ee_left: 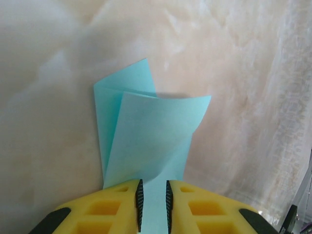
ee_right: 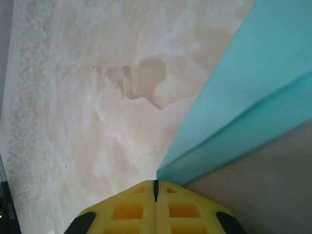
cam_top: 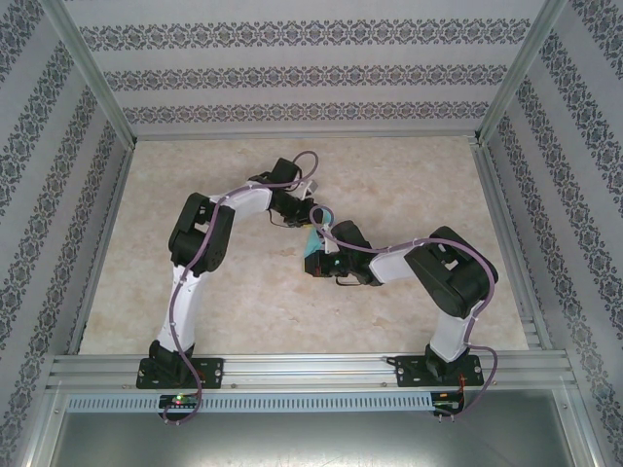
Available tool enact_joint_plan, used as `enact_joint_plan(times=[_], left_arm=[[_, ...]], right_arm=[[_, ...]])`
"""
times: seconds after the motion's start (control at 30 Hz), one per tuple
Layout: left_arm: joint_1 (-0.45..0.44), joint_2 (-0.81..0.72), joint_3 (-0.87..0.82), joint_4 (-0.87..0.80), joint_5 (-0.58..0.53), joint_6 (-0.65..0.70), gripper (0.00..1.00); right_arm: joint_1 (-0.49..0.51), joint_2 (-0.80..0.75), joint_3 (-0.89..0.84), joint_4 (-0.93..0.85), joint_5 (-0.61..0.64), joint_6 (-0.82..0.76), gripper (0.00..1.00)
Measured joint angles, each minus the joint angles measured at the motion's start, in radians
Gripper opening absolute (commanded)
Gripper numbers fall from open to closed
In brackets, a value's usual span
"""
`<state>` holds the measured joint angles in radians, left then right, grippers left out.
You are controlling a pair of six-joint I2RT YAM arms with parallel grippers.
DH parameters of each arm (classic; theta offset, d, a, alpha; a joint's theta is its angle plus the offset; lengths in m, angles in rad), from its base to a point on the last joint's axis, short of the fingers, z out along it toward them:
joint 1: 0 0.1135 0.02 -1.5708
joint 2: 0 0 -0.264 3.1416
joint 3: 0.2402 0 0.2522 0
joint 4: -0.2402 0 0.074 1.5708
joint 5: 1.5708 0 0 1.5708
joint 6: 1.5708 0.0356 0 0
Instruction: Fold a paper plane with a square sheet of paper (pick it up from the middle)
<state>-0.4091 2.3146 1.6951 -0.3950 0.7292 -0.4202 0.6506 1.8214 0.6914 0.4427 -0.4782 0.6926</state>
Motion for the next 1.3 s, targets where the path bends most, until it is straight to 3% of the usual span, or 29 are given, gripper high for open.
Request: enact_joint_plan(times=[0.37, 0.7, 1.3], left_arm=[[0.011, 0.034, 0.056, 0.0, -0.002, -0.004, 0.25], [0.012, -0.027, -0.079, 0.144, -0.005, -0.012, 0.25], [0.012, -0.059, -0.132, 0.184, -0.011, -0.06, 0.25]], right_arm=[[-0.004, -0.059, -0.048, -0.025, -0.001, -0.008, 0.01], [-0.092, -0.241, -0.089, -0.095, -0.007, 0.113, 0.02], [-0.052, 0.019, 0.173, -0.05, 0.074, 0.148, 0.01]])
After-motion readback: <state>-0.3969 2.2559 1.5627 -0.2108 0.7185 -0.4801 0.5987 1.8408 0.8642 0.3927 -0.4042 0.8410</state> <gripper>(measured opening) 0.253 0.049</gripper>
